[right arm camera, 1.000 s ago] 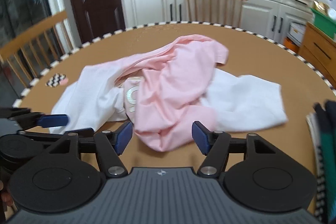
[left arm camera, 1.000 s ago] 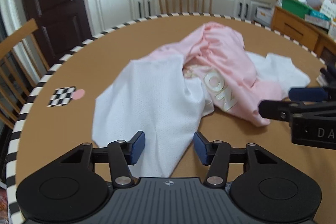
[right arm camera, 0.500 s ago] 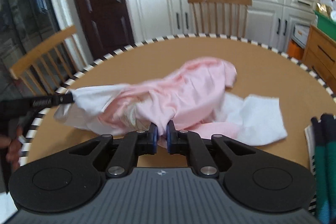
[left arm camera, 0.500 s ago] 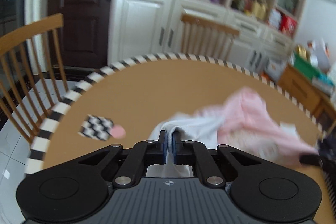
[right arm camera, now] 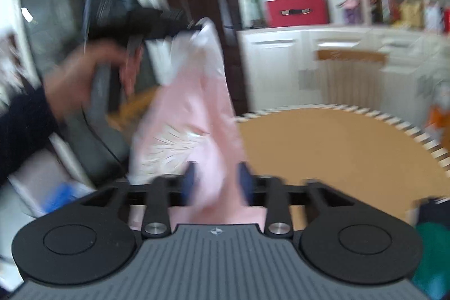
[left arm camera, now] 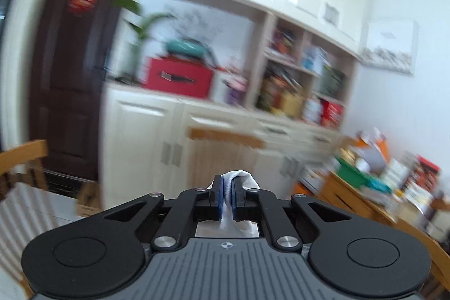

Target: Fold clothes

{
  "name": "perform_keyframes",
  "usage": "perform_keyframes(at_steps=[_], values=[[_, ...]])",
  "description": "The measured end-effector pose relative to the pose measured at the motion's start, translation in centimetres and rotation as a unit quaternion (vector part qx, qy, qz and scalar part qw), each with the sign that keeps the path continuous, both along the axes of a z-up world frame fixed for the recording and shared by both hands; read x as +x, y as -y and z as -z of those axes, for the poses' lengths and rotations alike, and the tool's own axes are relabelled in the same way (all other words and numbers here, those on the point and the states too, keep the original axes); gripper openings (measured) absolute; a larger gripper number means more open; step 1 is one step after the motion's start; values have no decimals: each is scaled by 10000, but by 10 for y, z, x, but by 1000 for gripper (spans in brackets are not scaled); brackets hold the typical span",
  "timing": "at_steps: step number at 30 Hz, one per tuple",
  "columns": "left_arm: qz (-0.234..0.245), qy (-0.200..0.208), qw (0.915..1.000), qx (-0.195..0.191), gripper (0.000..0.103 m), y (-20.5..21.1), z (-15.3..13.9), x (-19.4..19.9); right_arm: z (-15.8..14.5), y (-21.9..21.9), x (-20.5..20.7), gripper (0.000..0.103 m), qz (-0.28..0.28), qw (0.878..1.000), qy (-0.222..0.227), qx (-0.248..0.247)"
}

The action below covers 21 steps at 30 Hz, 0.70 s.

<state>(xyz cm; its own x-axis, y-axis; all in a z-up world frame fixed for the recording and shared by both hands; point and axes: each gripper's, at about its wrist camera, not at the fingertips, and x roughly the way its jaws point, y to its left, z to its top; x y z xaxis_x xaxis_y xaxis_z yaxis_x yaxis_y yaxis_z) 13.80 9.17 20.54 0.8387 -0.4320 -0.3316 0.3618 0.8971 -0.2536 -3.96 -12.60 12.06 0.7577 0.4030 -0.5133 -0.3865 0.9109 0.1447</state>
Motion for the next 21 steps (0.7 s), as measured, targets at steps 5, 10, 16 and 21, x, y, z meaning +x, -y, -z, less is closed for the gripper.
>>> perform_keyframes(at_steps=[5, 10, 16, 21], values=[[204, -787, 9966, 90, 56, 21, 28, 17, 41, 10, 8, 51, 469, 9972, -489, -304], [-202, -884, 9936, 678, 84, -29, 78, -27, 71, 26, 21, 52, 540, 9946, -748, -486], [-878, -2132, 9630, 1397, 74, -111, 174, -105, 96, -14, 97, 52, -455, 9921, -459, -1078], [-1076, -2942, 9464, 784, 49, -157, 229, -157, 115, -93, 174, 56, -1692, 9697, -415, -1714]])
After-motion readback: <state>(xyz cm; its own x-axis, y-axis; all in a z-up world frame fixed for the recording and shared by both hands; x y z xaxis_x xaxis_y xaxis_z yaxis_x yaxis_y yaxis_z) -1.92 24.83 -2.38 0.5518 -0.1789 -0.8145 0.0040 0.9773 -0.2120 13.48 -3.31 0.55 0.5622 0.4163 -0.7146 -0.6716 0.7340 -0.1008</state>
